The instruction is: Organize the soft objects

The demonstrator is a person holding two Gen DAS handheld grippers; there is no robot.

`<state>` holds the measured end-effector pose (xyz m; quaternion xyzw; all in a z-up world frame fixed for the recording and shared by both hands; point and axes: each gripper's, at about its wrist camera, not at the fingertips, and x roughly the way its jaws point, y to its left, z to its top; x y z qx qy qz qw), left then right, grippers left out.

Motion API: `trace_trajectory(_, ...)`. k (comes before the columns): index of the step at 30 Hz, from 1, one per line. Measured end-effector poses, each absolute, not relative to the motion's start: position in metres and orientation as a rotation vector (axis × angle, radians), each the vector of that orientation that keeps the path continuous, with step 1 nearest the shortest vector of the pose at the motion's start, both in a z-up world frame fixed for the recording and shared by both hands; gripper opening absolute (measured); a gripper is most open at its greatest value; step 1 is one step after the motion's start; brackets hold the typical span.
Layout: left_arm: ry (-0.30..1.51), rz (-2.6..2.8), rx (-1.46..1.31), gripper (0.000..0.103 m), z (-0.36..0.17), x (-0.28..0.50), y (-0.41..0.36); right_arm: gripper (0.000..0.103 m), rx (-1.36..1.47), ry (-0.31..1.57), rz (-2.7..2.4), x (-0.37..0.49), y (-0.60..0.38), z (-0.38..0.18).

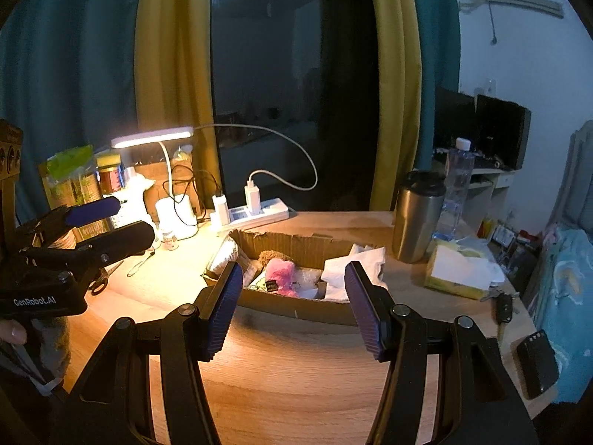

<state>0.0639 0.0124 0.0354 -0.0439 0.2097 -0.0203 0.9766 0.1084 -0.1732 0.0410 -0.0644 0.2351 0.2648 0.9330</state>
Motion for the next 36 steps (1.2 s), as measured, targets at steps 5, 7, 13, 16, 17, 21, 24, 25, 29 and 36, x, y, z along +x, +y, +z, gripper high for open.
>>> trace_trajectory(5, 0.392, -0.049, -0.075, 0.093, 0.049, 0.054, 0.005, 0.061, -0.132, 0.451, 0.533, 0.097, -0.181, 0.051)
trace_trajectory(7, 0.380, -0.051, -0.070, 0.093, 0.054, 0.050, 0.001, 0.061, -0.129, 0.442, 0.530, 0.093, -0.184, 0.055)
trace_trajectory(13, 0.352, -0.047, -0.070, 0.093, 0.067, 0.040, -0.003, 0.061, -0.124, 0.413, 0.525, 0.080, -0.192, 0.067)
trace_trajectory(16, 0.343, -0.043, -0.081, 0.093, 0.071, 0.037, -0.003, 0.061, -0.129, 0.403, 0.522, 0.076, -0.195, 0.071)
trace_trajectory(17, 0.340, -0.043, -0.081, 0.095, 0.072, 0.035, -0.003, 0.062, -0.129, 0.400, 0.521, 0.075, -0.196, 0.073)
trace_trajectory(21, 0.331, -0.028, -0.056, 0.103, 0.077, 0.031, -0.007, 0.083, -0.110, 0.394, 0.517, 0.073, -0.200, 0.076)
trace_trajectory(24, 0.325, -0.013, -0.041, 0.103, 0.080, 0.029, -0.008, 0.088, -0.107, 0.390, 0.498, 0.073, -0.202, 0.076)
trace_trajectory(25, 0.324, -0.013, -0.041, 0.103, 0.080, 0.028, -0.009, 0.088, -0.108, 0.391, 0.491, 0.074, -0.201, 0.076)
trace_trajectory(29, 0.314, 0.001, -0.046, 0.103, 0.084, 0.025, -0.008, 0.088, -0.110, 0.392, 0.490, 0.074, -0.201, 0.076)
trace_trajectory(36, 0.312, -0.002, -0.052, 0.103, 0.085, 0.026, -0.009, 0.088, -0.123, 0.400, 0.499, 0.079, -0.201, 0.073)
